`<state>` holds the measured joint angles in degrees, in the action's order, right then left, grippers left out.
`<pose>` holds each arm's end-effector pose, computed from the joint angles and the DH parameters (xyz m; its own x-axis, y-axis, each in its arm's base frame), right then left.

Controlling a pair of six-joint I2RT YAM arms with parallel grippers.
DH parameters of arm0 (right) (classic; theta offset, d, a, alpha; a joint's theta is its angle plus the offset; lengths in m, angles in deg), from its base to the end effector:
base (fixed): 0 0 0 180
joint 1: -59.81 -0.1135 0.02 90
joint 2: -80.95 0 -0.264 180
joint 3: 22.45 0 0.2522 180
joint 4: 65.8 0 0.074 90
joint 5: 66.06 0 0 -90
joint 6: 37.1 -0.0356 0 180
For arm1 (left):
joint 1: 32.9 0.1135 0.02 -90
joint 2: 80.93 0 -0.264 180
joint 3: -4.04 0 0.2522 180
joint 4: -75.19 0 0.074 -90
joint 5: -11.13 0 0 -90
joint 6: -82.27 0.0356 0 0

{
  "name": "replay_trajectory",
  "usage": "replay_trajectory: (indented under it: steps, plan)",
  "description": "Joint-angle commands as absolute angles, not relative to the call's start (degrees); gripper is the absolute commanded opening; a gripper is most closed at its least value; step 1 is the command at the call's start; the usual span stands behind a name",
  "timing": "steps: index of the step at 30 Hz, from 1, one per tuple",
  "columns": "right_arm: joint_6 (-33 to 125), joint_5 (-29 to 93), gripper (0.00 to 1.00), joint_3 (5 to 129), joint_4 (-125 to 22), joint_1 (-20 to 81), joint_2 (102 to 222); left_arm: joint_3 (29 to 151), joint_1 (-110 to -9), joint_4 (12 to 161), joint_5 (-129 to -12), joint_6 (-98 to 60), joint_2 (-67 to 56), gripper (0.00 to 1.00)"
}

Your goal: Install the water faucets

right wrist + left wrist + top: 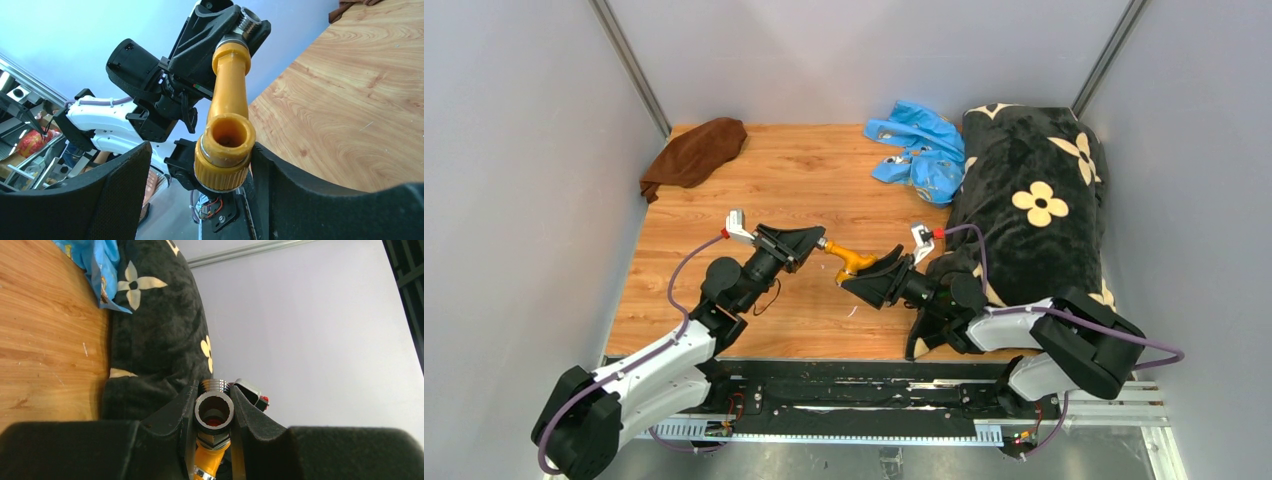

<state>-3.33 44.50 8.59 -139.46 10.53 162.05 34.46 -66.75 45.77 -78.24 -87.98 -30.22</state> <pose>0.1467 0.1896 0.2239 -0.6192 0.4737 -0.6262 -0.7283 -0.0483 0.6836 0.1639 -0.1104 0.2478 -0.5355 -0.8275 -0.1689 0.2257 0.0525 -0.9728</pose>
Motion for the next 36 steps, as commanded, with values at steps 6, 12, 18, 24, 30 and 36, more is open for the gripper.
replay_trajectory:
  steps: [6,12,18,24,30,36]
  plan:
    - [-7.97,48.02,0.66,6.98,-142.92,9.79,160.25,37.82,-66.83,52.41,-80.27,-83.09,-34.81,0.0]
    - [-14.25,52.8,0.7,9.64,-142.96,9.77,160.25,38.04,-66.83,53.78,-80.41,-81.37,-35.36,0.0]
    - [-20.17,55.75,0.72,12.33,-142.99,9.73,161.04,37.27,-66.83,54.32,-82.11,-80.5,-36.52,0.0]
    - [-27.94,57.21,0.72,13.13,-142.96,9.79,164.59,37.88,-66.83,56.16,-83.12,-79.06,-37.32,0.0]
    - [-27.7,57.6,0.73,13.3,-143.0,8.9,165.29,37.38,-66.83,56.61,-83.72,-78.98,-37.87,0.0]
    - [-28.04,57.38,0.73,13.63,-143.01,8.22,165.0,37.27,-66.83,56.88,-83.96,-78.47,-37.82,0.0]
